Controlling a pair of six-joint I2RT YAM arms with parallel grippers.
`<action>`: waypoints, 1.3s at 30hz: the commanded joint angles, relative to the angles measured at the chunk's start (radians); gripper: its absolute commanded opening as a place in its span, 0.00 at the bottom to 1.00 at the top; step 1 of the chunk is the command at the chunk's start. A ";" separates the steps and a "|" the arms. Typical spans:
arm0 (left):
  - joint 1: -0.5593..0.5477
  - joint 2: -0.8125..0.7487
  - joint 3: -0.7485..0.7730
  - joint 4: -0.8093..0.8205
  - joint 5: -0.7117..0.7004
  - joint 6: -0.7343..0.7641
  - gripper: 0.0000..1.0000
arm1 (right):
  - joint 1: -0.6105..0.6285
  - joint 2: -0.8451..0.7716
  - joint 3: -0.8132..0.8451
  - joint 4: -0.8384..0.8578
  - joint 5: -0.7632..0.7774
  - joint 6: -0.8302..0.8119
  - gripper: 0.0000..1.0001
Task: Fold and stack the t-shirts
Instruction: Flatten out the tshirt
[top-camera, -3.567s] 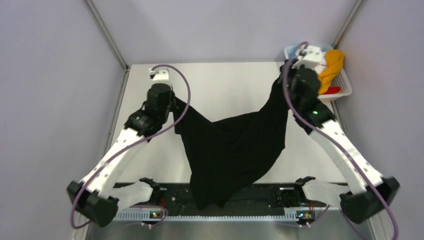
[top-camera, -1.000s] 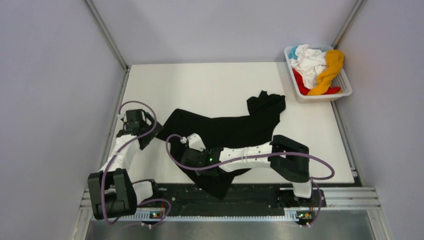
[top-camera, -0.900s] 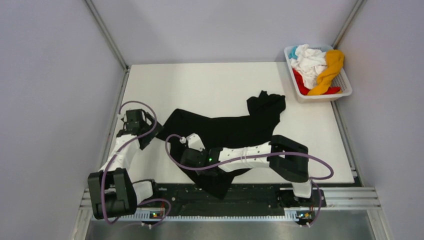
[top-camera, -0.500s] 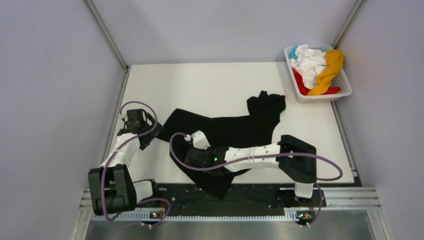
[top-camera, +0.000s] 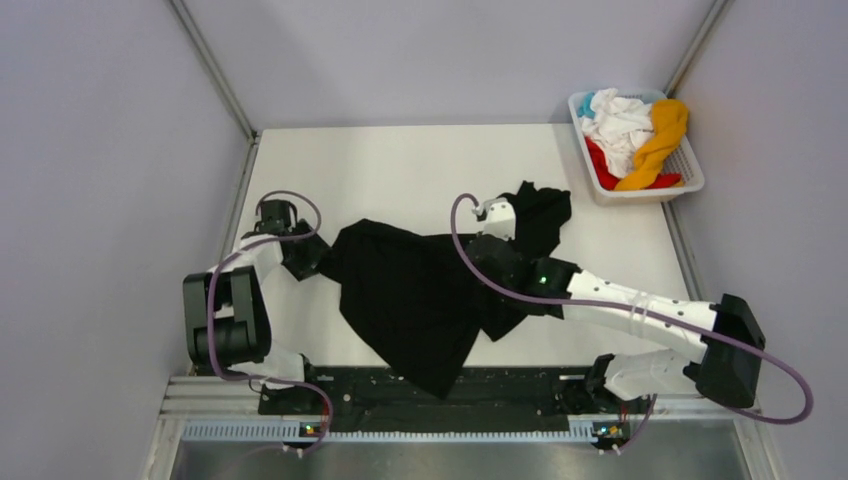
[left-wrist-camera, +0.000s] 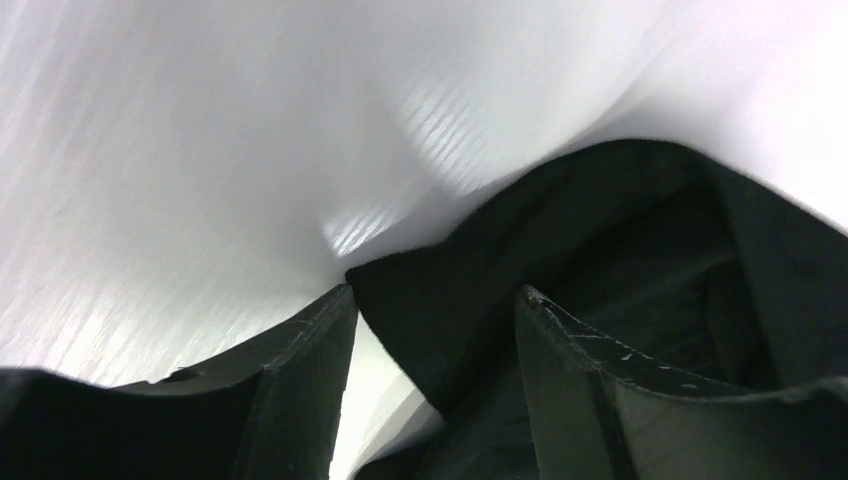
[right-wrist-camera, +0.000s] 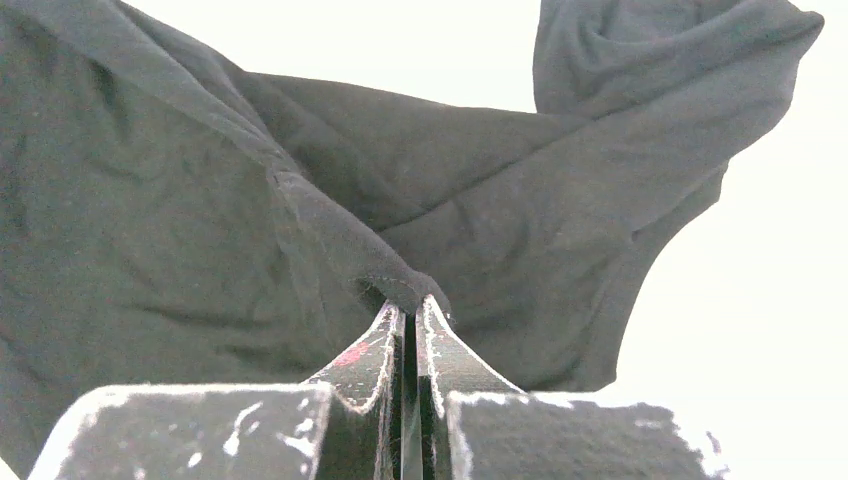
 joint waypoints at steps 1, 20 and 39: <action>-0.027 0.109 0.045 0.041 0.073 0.008 0.63 | -0.045 -0.088 -0.055 0.016 0.039 -0.029 0.00; -0.213 0.187 0.187 -0.131 -0.217 0.016 0.00 | -0.156 -0.096 -0.119 0.092 -0.035 -0.053 0.00; -0.261 -0.520 0.235 0.000 -0.277 0.134 0.00 | -0.189 -0.267 0.037 0.255 0.164 -0.381 0.00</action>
